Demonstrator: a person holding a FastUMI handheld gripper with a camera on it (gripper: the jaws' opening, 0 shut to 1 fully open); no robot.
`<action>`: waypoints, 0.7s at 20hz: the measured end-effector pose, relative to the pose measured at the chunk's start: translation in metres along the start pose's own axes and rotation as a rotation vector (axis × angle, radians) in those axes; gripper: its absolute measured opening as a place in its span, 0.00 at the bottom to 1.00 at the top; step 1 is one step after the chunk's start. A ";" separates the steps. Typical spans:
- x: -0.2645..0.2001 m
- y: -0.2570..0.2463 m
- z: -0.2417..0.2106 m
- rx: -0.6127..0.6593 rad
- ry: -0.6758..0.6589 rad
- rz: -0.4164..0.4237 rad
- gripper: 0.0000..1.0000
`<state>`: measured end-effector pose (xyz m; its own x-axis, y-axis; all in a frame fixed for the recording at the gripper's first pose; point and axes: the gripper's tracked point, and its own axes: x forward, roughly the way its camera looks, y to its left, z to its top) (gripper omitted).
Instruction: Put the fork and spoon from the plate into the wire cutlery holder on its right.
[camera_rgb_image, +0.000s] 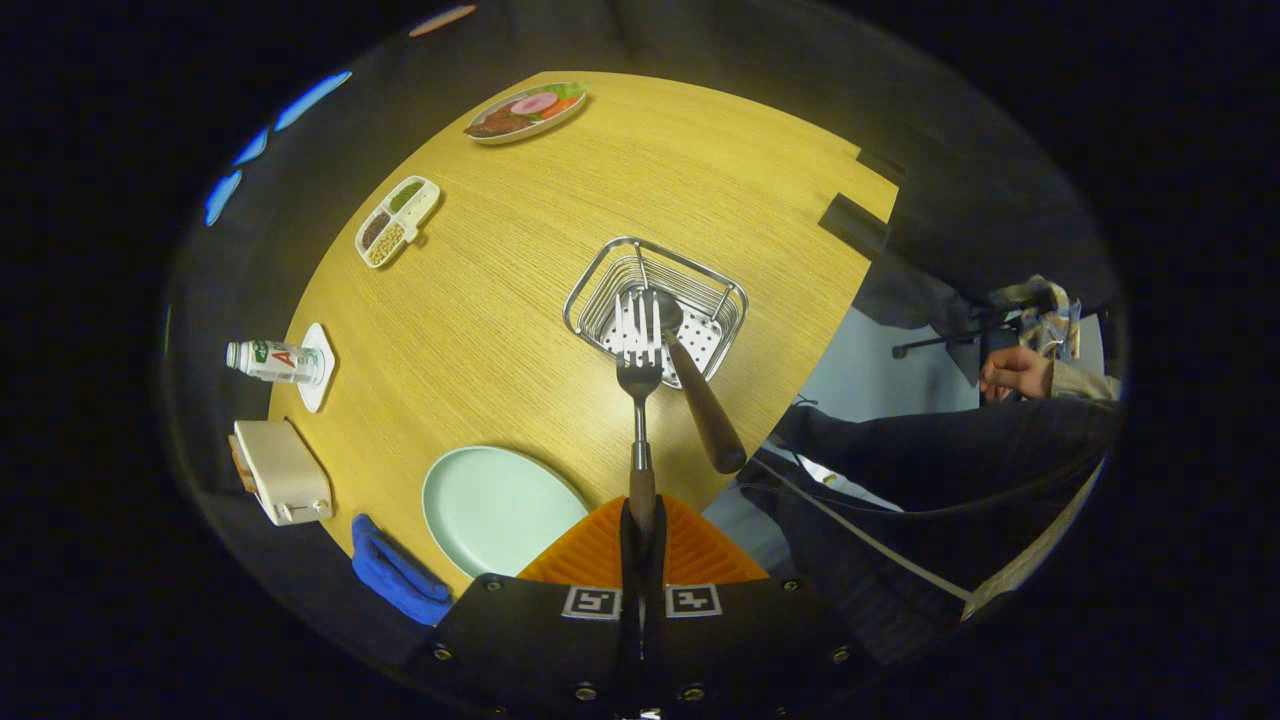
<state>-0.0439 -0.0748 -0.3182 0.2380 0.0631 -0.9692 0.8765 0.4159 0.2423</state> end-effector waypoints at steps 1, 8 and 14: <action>0.000 0.002 0.002 0.018 0.011 0.006 0.02; -0.002 0.008 0.013 0.041 0.092 -0.021 0.02; 0.001 0.014 0.023 0.023 0.106 -0.028 0.07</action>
<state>-0.0222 -0.0896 -0.3149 0.1689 0.1482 -0.9744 0.8918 0.3981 0.2151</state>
